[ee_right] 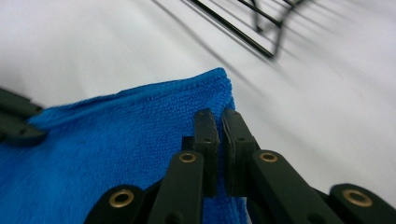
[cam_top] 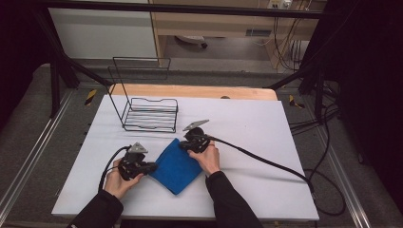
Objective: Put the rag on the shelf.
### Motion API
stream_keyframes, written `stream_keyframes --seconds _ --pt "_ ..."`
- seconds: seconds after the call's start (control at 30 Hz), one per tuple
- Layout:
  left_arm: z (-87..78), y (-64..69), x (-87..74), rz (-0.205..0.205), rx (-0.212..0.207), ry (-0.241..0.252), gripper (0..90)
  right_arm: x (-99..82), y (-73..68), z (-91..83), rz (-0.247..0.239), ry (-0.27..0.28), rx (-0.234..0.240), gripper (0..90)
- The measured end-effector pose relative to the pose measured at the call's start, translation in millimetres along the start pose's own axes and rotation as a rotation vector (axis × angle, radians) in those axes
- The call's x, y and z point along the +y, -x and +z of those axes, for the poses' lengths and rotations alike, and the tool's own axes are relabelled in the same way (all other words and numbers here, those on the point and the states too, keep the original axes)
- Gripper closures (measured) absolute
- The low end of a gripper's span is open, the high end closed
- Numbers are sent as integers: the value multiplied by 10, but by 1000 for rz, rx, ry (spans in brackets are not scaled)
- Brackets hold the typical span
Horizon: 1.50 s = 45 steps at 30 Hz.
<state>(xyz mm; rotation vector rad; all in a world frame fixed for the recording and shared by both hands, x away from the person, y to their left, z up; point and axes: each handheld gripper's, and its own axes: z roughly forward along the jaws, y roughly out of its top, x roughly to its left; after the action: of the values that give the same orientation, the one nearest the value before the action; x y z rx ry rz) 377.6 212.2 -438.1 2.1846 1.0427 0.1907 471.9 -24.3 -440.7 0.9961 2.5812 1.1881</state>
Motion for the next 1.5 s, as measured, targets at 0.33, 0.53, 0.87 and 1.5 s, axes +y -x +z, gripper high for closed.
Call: stream_keyframes --seconds 0.33,0.53,0.87,1.5 --pt "2 11 -83 -59 26 21 834 -82 -42 -270 -40 63 -131 560" --pt "23 24 -89 -50 39 28 830 -478 49 -631 140 42 -184 581" --pt "19 36 -97 -35 42 32 840 -688 -78 -583 276 -2 -159 834" --pt "-191 142 -95 -64 103 118 541 -318 151 -392 14 48 -129 730"
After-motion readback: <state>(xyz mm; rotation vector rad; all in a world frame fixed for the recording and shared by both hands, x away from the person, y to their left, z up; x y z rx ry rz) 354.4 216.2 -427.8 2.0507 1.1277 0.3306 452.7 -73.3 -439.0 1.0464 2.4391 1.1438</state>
